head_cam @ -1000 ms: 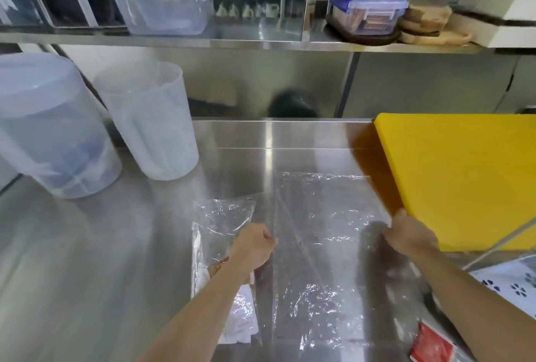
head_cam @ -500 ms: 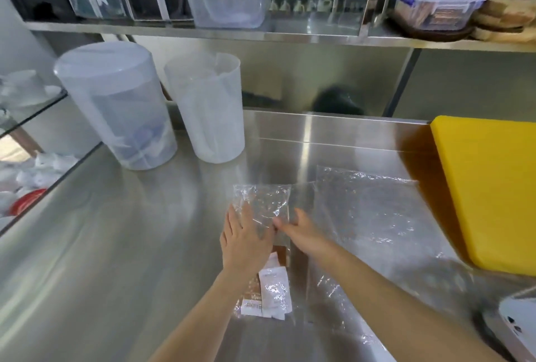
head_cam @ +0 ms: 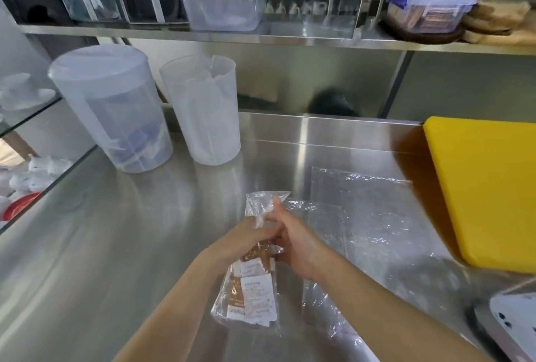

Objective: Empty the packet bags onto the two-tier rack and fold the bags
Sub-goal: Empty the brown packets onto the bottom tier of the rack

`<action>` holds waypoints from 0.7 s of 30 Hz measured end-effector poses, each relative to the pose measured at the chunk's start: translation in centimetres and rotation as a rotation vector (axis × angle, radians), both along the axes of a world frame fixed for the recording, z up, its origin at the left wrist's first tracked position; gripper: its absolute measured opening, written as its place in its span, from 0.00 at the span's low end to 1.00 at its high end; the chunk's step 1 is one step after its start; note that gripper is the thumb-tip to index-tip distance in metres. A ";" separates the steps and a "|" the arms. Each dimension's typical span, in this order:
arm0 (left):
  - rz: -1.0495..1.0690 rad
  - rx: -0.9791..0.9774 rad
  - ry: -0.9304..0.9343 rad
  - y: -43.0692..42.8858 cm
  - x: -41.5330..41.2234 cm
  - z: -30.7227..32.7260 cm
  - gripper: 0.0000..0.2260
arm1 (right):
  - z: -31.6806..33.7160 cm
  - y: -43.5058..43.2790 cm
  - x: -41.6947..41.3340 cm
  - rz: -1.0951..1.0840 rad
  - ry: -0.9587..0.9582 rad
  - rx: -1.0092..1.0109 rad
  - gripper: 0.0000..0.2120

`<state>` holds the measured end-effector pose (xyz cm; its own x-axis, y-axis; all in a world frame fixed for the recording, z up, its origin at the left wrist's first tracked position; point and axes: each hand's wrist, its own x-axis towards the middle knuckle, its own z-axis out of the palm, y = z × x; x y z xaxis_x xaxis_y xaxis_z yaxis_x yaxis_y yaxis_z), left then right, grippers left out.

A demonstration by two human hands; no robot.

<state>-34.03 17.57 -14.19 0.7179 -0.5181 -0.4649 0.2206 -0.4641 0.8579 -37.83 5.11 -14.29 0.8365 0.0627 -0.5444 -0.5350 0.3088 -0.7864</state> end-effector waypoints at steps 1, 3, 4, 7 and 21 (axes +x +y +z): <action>-0.043 0.016 0.015 0.0 0.1 -0.3 0.30 | 0.4 -0.1 -0.1 0.018 -0.003 0.034 0.33; -0.033 0.020 0.030 0.0 0.4 -1.1 0.42 | 1.2 -0.4 -0.5 0.088 -0.022 0.060 0.28; -0.008 0.009 0.017 -0.1 0.5 -1.6 0.42 | 1.7 -0.5 -0.9 0.129 -0.044 0.064 0.21; 0.102 -0.013 -0.059 -0.4 0.2 -0.9 0.23 | 2.4 -0.8 -1.7 0.128 -0.133 0.046 0.10; 0.142 -0.219 -0.309 2.8 0.0 5.5 0.10 | 9.8 -3.1 -1.6 0.347 -0.693 -1.128 0.40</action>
